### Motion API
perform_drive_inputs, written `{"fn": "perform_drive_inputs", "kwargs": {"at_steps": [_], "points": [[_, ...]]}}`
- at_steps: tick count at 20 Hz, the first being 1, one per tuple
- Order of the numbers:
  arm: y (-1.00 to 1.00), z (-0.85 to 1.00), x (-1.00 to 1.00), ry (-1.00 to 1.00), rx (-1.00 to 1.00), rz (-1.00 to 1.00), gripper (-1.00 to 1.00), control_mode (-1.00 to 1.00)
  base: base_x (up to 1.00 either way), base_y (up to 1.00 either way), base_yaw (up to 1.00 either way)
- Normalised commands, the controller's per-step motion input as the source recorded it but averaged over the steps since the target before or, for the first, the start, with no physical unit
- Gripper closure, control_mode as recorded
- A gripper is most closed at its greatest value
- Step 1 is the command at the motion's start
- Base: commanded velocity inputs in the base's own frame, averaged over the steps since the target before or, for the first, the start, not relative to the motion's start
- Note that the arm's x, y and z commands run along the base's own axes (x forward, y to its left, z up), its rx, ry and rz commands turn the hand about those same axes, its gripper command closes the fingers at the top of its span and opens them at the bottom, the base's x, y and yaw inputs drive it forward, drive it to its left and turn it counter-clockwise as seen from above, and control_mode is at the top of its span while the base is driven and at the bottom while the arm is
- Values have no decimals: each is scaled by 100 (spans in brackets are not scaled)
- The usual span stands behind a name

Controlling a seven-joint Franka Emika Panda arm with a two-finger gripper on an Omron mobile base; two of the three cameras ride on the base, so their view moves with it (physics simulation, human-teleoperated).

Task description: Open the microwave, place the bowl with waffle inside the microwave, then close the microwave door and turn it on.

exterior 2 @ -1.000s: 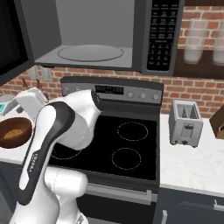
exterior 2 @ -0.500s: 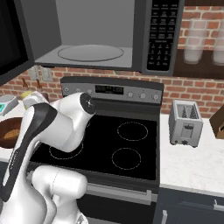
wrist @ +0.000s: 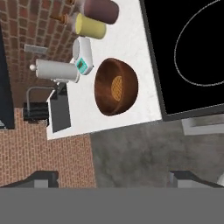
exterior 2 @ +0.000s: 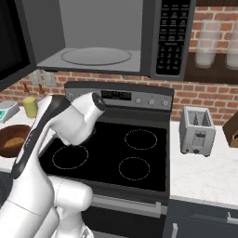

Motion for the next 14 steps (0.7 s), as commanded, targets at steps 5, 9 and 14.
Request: {"fn": "perform_drive_inputs", "kwargs": {"at_steps": [5,9,14], "points": [[44,-60,62,15,-9,0,-100,-100,0,0,0],[54,-54,53,2,-7,0,-100,-100,0,0,0],[69,-48,42,0,-8,0,-100,-100,0,0,0]]}}
